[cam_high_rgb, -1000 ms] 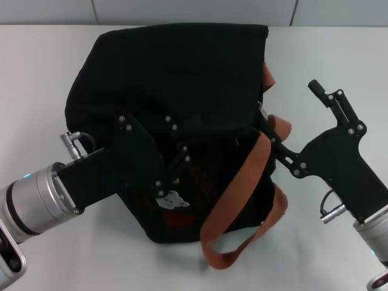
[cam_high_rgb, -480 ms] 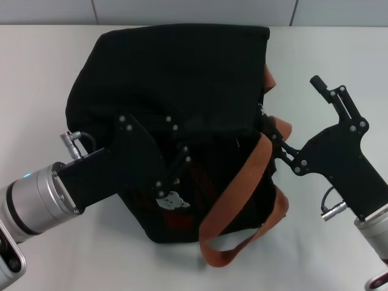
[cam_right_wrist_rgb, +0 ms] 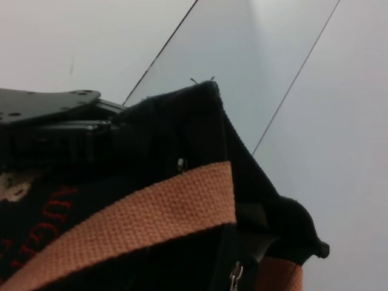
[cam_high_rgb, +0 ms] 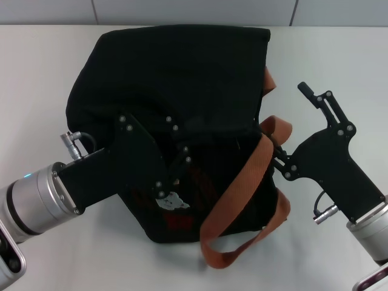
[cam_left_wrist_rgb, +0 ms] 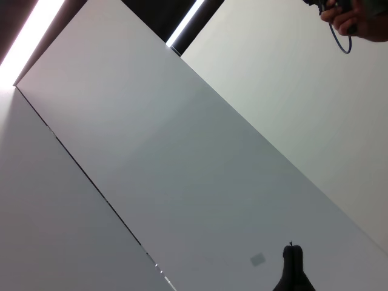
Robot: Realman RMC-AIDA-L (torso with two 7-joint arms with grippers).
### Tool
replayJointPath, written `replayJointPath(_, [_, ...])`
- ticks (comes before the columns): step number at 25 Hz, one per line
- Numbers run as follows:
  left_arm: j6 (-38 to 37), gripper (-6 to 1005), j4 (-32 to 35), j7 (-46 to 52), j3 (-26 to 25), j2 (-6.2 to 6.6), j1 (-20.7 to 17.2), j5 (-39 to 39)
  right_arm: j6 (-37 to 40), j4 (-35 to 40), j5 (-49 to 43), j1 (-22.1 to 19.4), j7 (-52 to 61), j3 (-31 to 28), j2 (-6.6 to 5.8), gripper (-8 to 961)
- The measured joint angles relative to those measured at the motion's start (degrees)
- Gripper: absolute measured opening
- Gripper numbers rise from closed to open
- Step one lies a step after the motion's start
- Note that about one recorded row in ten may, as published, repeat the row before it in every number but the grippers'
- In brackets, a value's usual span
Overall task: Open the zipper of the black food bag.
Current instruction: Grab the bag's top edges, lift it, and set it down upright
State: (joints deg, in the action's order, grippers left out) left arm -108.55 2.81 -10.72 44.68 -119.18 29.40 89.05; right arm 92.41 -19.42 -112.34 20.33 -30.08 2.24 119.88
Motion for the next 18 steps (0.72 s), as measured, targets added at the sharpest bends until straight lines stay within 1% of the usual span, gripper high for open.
replayJointPath(8, [0.1, 99, 0.0, 0.0, 0.0, 0.00, 0.0, 0.0, -0.6, -0.1, -0.6, -0.2, 0.1, 0.3, 0.00, 832])
replayJointPath(18, [0.0, 99, 0.0, 0.0, -0.1, 0.00, 0.1, 0.0, -2.8, -0.8, -0.8, 1.3, 0.5, 0.5, 0.00, 832])
